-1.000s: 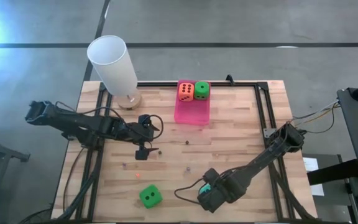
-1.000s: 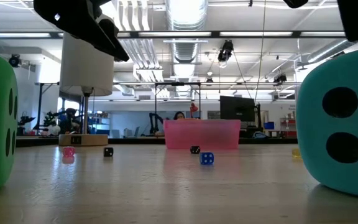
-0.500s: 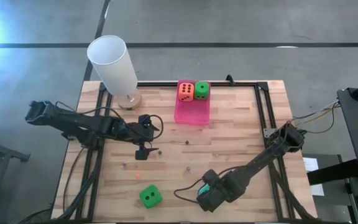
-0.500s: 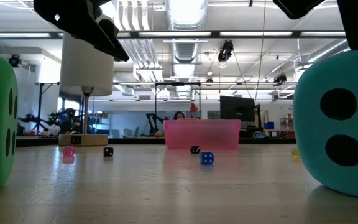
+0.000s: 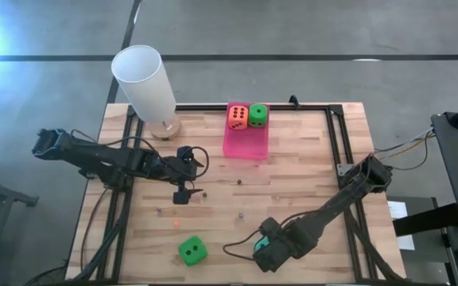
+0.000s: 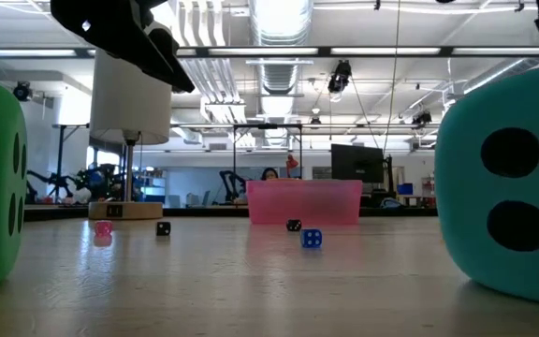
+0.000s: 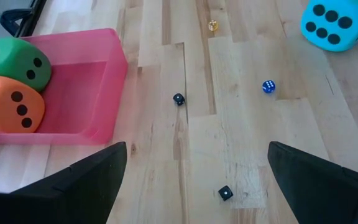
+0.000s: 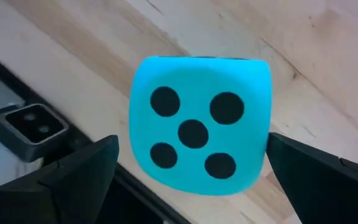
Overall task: Pick & Place Dice
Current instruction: Put the big blue dice into the red container
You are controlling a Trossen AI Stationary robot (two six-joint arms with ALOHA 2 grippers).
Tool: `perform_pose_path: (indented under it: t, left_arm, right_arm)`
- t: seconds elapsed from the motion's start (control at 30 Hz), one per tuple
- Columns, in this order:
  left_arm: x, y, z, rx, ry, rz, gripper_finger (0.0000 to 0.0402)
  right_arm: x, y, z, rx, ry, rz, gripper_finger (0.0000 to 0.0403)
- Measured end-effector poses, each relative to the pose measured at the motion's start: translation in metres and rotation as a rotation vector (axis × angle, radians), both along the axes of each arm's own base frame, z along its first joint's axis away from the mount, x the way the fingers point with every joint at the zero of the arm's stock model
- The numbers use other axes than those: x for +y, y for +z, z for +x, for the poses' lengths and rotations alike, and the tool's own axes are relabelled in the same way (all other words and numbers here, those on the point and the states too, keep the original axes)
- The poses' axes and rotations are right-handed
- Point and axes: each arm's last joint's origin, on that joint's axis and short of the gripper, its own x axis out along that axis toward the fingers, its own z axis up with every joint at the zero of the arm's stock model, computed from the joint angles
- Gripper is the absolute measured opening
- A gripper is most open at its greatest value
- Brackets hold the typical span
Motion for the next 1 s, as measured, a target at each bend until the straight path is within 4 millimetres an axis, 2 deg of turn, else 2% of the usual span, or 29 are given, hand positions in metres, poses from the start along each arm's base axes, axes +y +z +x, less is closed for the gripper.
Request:
perform_pose_path:
  t: [1.0]
  left_arm:
    - [0.0, 0.0, 0.0, 0.0, 0.0, 0.0, 0.0391]
  right_arm:
    - [0.002, -0.008, 0.003, -0.037, 0.079, -0.08, 0.04]
